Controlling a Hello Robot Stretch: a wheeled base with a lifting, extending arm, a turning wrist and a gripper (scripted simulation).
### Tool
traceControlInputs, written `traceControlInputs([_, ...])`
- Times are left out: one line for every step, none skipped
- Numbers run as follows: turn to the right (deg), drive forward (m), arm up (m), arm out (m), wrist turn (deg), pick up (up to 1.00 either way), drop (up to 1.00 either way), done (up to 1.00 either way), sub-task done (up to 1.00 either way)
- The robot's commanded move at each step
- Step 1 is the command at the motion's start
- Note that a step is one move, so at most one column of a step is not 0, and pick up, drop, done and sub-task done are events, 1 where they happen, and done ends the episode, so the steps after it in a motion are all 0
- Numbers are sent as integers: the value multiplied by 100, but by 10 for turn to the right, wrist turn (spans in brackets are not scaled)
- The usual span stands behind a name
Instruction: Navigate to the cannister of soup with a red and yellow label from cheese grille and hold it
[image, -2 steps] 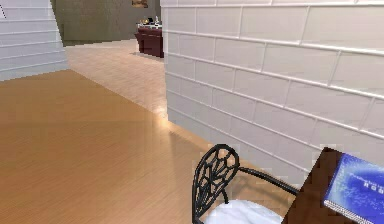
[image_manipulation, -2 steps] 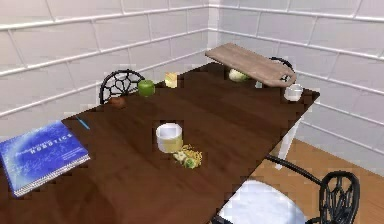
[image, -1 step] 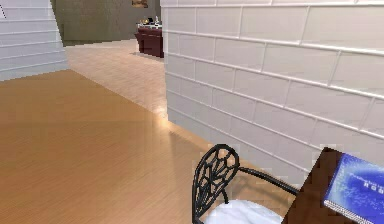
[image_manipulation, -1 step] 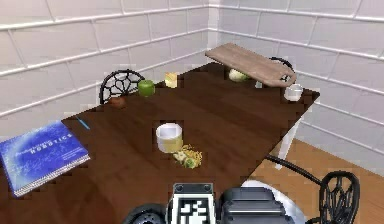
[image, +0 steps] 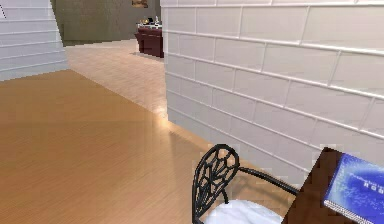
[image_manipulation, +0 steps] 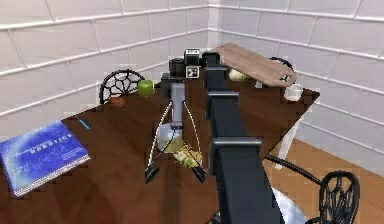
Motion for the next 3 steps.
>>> traceControlInputs([0,0,0,0,450,0,0,0,0])
traceControlInputs([0,0,0,0,450,0,0,0,0])
traceControlInputs([0,0,0,0,450,0,0,0,0])
